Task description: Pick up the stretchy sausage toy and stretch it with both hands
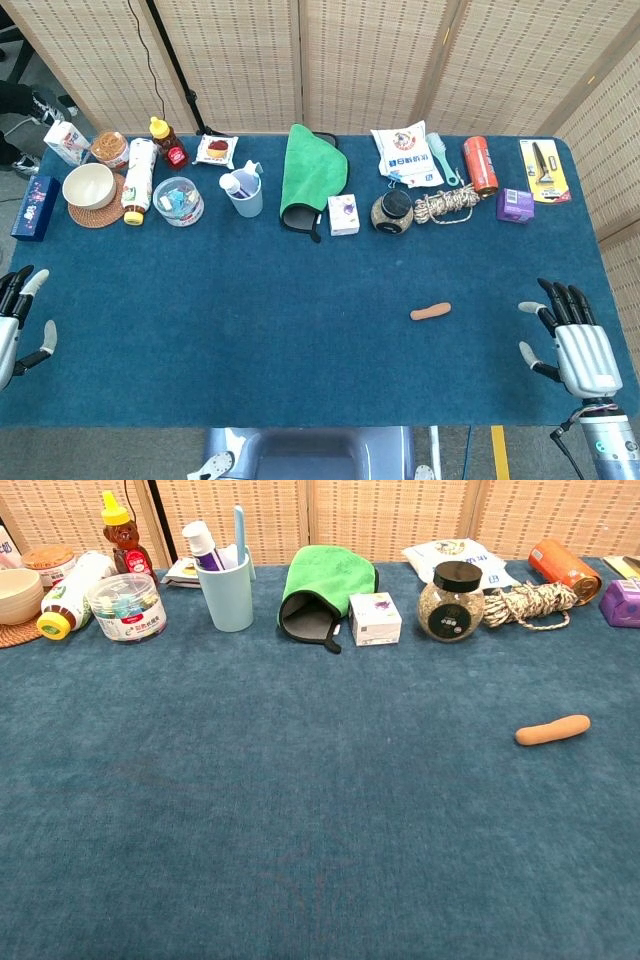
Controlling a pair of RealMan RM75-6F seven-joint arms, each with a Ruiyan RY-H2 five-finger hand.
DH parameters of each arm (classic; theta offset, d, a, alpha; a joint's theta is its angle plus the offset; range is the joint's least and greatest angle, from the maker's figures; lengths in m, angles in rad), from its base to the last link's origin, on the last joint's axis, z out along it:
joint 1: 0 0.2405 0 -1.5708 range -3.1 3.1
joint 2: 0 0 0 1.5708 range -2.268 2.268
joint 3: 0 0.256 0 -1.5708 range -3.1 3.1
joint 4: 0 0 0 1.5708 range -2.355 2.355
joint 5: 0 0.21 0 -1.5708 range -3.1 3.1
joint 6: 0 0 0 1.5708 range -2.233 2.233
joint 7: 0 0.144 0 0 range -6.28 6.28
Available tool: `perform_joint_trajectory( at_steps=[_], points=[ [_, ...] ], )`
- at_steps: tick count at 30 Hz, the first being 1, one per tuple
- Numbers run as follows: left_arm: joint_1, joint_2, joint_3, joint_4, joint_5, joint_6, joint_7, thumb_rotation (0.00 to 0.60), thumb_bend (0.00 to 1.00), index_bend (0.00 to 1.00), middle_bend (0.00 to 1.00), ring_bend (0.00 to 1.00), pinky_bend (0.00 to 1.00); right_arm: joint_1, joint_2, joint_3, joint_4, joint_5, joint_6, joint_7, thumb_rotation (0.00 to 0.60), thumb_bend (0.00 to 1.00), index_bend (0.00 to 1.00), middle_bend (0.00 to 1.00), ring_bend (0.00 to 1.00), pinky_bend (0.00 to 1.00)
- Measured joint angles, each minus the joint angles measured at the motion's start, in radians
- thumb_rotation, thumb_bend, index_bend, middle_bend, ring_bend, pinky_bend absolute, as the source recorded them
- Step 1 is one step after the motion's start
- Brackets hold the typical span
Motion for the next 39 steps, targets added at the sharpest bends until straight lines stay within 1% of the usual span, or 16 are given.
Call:
perform_joint_trajectory(
  at_steps=[5, 10, 14, 19, 28, 32, 39],
  points=[
    [-0.011, 0.035, -0.005, -0.022, -0.003, -0.018, -0.008, 0.361, 0.53, 0.12, 0.09, 0.08, 0.03, 0.039, 0.007, 0.013, -0.003, 0.001, -0.05, 0.019, 0.6, 0.36, 0.36, 0.03, 0.01, 0.0],
    [-0.022, 0.063, -0.023, -0.042, -0.009, -0.019, -0.011, 0.36, 0.53, 0.12, 0.08, 0.08, 0.03, 0.102, 0.023, 0.032, -0.004, 0.008, -0.132, 0.084, 0.6, 0.36, 0.37, 0.03, 0.0, 0.0],
    [-0.027, 0.074, -0.025, -0.059, -0.007, -0.021, 0.001, 0.361, 0.53, 0.12, 0.07, 0.07, 0.03, 0.162, 0.022, 0.049, 0.018, 0.006, -0.194, 0.132, 0.6, 0.36, 0.38, 0.03, 0.0, 0.0],
    [-0.032, 0.082, -0.03, -0.073, -0.021, -0.03, 0.013, 0.361, 0.53, 0.12, 0.06, 0.07, 0.03, 0.211, -0.006, 0.059, 0.061, 0.001, -0.243, 0.171, 0.6, 0.37, 0.39, 0.03, 0.0, 0.0],
    [-0.041, 0.086, -0.029, -0.084, -0.037, -0.051, 0.029, 0.361, 0.53, 0.12, 0.04, 0.06, 0.03, 0.305, -0.103, 0.065, 0.205, -0.01, -0.322, 0.251, 0.6, 0.37, 0.38, 0.01, 0.0, 0.0],
    [-0.042, 0.09, -0.026, -0.083, -0.045, -0.061, 0.032, 0.359, 0.53, 0.12, 0.04, 0.06, 0.03, 0.334, -0.147, 0.053, 0.269, -0.02, -0.357, 0.27, 0.6, 0.37, 0.38, 0.01, 0.0, 0.0],
    [-0.042, 0.093, -0.024, -0.083, -0.046, -0.061, 0.035, 0.359, 0.53, 0.12, 0.04, 0.06, 0.03, 0.37, -0.211, 0.022, 0.365, -0.041, -0.38, 0.307, 0.6, 0.37, 0.4, 0.01, 0.0, 0.0]
  ],
)
